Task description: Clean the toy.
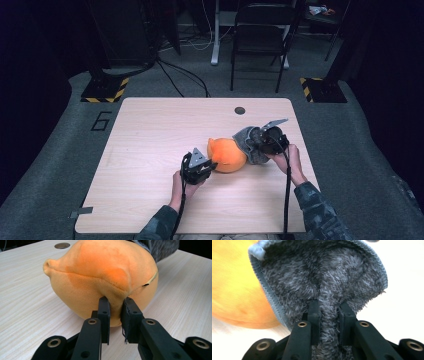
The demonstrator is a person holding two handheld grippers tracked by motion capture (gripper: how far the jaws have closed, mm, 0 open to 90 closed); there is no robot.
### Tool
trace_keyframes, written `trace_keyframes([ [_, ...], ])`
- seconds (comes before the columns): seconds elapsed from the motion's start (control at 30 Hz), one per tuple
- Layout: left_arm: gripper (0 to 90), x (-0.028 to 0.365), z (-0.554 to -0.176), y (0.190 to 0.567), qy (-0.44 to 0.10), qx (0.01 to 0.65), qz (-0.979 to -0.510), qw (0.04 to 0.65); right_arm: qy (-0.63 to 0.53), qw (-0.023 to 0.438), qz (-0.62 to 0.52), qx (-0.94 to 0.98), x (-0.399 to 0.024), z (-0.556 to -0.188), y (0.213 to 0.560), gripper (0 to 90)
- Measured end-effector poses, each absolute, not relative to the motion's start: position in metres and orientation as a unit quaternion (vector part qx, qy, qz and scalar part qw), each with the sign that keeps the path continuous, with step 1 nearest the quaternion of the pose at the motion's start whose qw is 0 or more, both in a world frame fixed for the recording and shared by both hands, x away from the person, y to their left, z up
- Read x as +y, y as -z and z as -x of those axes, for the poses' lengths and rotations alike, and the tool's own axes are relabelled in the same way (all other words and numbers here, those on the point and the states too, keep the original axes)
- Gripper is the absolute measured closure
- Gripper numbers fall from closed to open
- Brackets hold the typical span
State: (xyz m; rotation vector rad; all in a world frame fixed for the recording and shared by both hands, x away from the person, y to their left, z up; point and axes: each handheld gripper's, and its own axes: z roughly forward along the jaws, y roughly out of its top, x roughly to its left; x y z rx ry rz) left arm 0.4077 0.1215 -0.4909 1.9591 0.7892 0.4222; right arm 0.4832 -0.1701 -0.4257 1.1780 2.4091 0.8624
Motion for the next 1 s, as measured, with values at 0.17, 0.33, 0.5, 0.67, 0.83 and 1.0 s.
trace_keyframes([
  [0.17,77.9,0.121,-0.407,0.491,-0.175,0.323,-0.800,0.474,-0.351,0.166,-0.398,0.831,-0.175,-0.473,0.398,75.8],
  [0.33,77.8,0.120,-0.407,0.490,-0.175,0.321,-0.802,0.472,-0.373,0.155,-0.374,0.835,-0.164,-0.463,0.387,75.7],
  [0.5,77.6,0.121,-0.407,0.491,-0.176,0.323,-0.801,0.473,-0.384,0.130,-0.354,0.843,-0.148,-0.456,0.385,75.8],
  [0.67,77.5,0.119,-0.406,0.490,-0.180,0.318,-0.803,0.471,-0.368,0.118,-0.347,0.855,-0.138,-0.456,0.393,75.7],
  [0.83,76.0,0.119,-0.406,0.491,-0.182,0.317,-0.803,0.471,-0.344,0.111,-0.342,0.868,-0.128,-0.461,0.412,75.7],
  [1.0,62.7,0.121,-0.406,0.491,-0.183,0.321,-0.801,0.471,-0.339,0.125,-0.343,0.867,-0.124,-0.462,0.416,75.8],
])
